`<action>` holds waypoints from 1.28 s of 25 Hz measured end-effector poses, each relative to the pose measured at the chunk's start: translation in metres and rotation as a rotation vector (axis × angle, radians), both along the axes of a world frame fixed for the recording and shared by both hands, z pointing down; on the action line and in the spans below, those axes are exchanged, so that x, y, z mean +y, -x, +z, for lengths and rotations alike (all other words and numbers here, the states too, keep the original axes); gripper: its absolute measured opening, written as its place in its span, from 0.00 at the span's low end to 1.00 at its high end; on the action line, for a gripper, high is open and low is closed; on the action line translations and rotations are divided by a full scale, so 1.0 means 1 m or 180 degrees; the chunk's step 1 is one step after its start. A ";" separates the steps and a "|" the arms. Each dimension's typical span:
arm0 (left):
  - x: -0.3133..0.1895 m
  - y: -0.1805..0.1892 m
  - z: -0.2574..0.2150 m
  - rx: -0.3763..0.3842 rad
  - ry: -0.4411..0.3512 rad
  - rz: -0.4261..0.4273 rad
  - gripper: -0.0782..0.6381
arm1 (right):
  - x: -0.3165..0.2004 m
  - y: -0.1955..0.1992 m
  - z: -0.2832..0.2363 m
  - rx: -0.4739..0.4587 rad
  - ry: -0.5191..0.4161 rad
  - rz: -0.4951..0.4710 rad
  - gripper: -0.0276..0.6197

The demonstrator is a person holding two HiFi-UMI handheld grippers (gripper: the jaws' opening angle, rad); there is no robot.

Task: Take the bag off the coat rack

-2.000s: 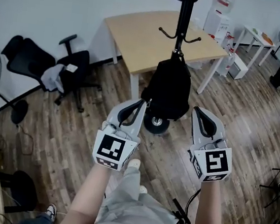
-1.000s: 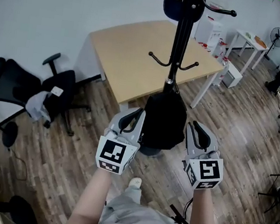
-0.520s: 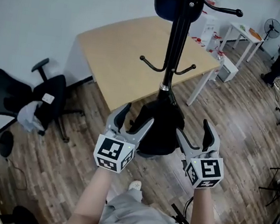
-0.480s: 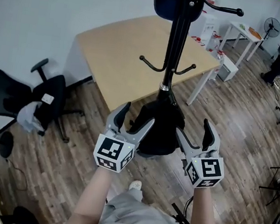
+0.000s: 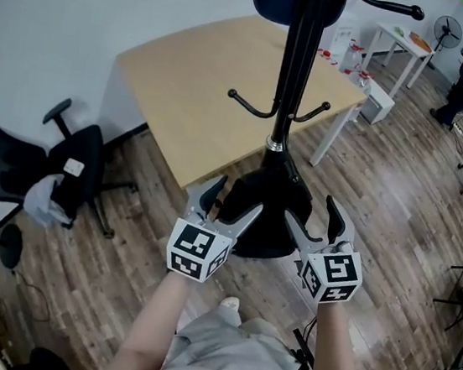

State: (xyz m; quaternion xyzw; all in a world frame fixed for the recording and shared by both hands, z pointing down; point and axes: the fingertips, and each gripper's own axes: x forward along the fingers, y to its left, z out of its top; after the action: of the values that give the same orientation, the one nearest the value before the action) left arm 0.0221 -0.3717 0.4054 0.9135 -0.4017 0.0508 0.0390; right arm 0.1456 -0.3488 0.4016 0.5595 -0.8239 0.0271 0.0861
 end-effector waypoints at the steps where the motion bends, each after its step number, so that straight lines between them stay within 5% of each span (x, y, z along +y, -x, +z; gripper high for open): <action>1: -0.002 -0.001 0.006 -0.0004 0.0039 0.0004 0.64 | -0.002 0.000 0.007 0.0014 0.0046 0.0003 0.63; 10: -0.014 -0.007 0.061 0.0017 0.0454 -0.0144 0.54 | -0.020 -0.007 0.068 0.0089 0.0440 0.0036 0.57; 12: -0.017 -0.008 0.069 -0.0058 0.0451 -0.0210 0.54 | -0.024 -0.009 0.077 0.0137 0.0471 0.0055 0.50; 18: -0.028 -0.013 0.088 -0.0251 0.0479 -0.0248 0.53 | -0.041 -0.015 0.100 0.0249 0.0597 0.0100 0.50; 22: -0.037 -0.017 0.096 -0.0245 0.0470 -0.0225 0.42 | -0.052 -0.016 0.115 0.0317 0.0697 0.0088 0.50; 32: -0.062 -0.026 0.113 -0.0345 0.0567 -0.0171 0.42 | -0.079 -0.013 0.135 0.0385 0.0751 0.0073 0.39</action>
State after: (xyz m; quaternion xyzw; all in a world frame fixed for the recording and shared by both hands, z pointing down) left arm 0.0476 -0.4341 0.5185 0.8913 -0.4215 0.1346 0.0997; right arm 0.1581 -0.4283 0.5366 0.5554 -0.8019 0.0910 0.2005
